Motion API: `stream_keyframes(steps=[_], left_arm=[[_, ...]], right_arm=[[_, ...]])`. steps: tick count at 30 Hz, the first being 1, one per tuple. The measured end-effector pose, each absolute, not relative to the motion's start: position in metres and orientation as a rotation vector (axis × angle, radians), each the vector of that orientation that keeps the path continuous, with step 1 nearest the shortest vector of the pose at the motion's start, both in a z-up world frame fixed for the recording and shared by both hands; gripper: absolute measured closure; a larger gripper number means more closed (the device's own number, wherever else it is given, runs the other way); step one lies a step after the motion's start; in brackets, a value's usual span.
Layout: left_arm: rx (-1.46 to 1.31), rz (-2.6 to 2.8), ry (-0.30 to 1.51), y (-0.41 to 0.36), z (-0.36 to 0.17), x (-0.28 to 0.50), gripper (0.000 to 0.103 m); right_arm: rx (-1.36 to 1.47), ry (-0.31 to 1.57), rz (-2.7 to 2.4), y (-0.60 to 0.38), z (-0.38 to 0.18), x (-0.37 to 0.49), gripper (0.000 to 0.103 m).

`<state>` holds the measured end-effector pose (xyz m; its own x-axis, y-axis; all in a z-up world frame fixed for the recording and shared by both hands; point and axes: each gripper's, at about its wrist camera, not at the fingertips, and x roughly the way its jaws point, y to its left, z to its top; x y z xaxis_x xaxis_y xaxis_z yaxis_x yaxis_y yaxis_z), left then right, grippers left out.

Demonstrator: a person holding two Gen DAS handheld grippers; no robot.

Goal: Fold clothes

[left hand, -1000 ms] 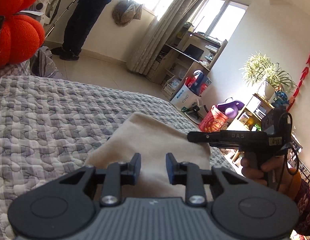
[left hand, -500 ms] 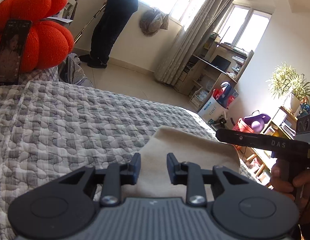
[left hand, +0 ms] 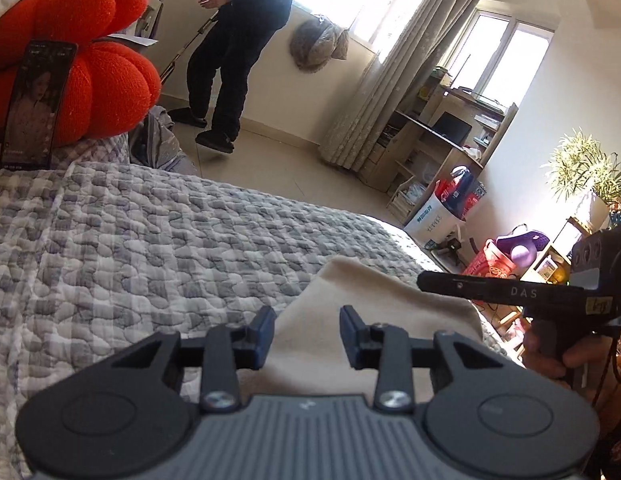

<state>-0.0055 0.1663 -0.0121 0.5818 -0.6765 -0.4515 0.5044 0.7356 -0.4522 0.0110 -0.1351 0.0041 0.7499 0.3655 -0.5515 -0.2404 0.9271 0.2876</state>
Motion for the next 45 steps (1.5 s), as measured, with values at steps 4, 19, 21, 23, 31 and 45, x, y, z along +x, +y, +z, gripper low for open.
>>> stream_keyframes(steps=[4, 19, 21, 23, 31, 45], left_arm=[[-0.273, -0.870, 0.658, 0.142, -0.013, -0.015, 0.067], [-0.107, -1.088, 0.715, 0.109, -0.019, -0.044, 0.066], [-0.131, -1.081, 0.709, 0.115, -0.014, -0.043, 0.066], [-0.168, -1.078, 0.709, 0.122, -0.012, -0.040, 0.066], [-0.128, -1.144, 0.781, 0.095, -0.021, -0.041, 0.066], [-0.105, -1.023, 0.886, 0.091, 0.004, -0.051, 0.050]], right_arm=[[0.224, 0.643, 0.372, -0.133, 0.007, 0.020, 0.065], [0.213, 0.712, 0.301, -0.167, -0.019, 0.022, 0.061], [0.209, 0.697, 0.300, -0.168, -0.013, 0.017, 0.061], [0.218, 0.676, 0.309, -0.171, -0.006, 0.010, 0.061], [0.185, 0.687, 0.352, -0.172, 0.000, -0.015, 0.061], [0.330, 0.791, 0.380, -0.205, -0.007, -0.018, 0.046]])
